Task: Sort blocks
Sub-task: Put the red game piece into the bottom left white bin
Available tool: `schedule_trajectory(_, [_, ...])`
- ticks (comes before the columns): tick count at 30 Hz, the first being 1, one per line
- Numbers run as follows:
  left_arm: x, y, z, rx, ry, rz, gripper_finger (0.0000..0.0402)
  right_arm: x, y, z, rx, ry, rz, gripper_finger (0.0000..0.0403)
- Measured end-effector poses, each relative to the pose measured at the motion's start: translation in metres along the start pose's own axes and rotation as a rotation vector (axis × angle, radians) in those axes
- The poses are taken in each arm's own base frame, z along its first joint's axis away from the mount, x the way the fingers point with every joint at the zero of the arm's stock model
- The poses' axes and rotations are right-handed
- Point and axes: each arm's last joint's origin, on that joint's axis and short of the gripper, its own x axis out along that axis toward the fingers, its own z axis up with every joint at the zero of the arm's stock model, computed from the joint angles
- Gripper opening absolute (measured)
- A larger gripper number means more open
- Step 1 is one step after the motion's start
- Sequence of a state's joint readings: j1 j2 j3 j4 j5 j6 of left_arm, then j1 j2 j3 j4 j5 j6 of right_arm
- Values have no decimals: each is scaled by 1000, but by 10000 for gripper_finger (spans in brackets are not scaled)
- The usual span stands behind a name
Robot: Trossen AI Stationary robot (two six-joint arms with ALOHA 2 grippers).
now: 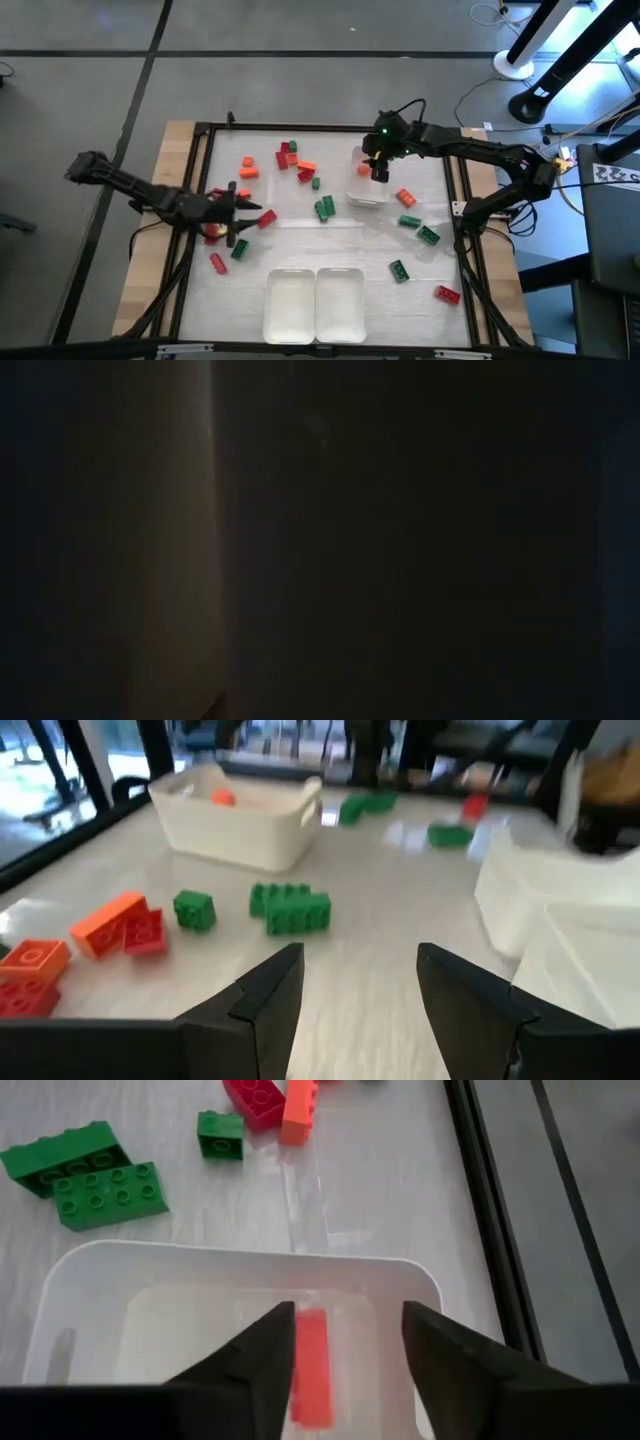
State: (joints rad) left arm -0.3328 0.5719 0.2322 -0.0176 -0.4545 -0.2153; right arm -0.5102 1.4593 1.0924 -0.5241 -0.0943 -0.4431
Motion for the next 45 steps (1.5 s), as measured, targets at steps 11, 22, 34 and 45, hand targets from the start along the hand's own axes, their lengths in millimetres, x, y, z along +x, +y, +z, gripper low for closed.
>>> schedule_trajectory(11, [32,-19,14,-101,401,159,186,0,0,0,0,0,0,221])
schedule_trajectory(22, [55,-14,-11,-262,544,358,186,0,0,0,0,-1,2,221])
schedule_trajectory(34, [69,-8,-25,-248,611,433,186,0,0,0,0,-1,3,221])
schedule_trajectory(45, [73,-10,-24,-268,586,412,186,0,0,0,0,-1,3,221])
